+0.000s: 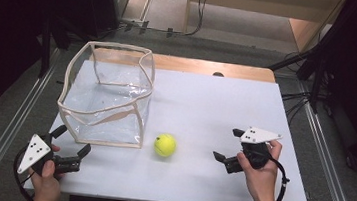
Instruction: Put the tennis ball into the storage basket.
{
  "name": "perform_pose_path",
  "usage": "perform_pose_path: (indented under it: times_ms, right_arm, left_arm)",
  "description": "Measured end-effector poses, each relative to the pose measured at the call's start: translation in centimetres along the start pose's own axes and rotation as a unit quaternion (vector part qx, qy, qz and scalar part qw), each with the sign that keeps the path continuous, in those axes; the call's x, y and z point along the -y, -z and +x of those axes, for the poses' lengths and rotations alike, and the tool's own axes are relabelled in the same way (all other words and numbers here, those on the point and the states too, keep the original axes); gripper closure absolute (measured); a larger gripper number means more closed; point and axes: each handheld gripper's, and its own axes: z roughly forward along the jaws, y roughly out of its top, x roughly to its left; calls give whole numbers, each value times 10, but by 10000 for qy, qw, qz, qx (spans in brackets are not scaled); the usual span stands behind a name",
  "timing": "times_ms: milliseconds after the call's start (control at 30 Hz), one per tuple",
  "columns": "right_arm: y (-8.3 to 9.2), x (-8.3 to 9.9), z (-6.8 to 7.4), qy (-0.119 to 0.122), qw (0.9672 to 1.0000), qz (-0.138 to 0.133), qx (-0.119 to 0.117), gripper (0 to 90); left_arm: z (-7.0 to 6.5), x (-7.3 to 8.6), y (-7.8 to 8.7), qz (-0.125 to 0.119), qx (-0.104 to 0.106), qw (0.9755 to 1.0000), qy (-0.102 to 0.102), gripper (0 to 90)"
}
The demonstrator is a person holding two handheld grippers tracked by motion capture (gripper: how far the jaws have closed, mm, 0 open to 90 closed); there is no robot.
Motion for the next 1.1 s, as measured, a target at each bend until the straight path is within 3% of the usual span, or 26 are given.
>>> perform_pose_path:
  times_ms: [1100]
  right_arm:
    - [-30, -33, 18, 368, 9984, 310, -304, 0]
  left_arm:
    - [0, 0, 0, -4, 11, 10000, -10, 0]
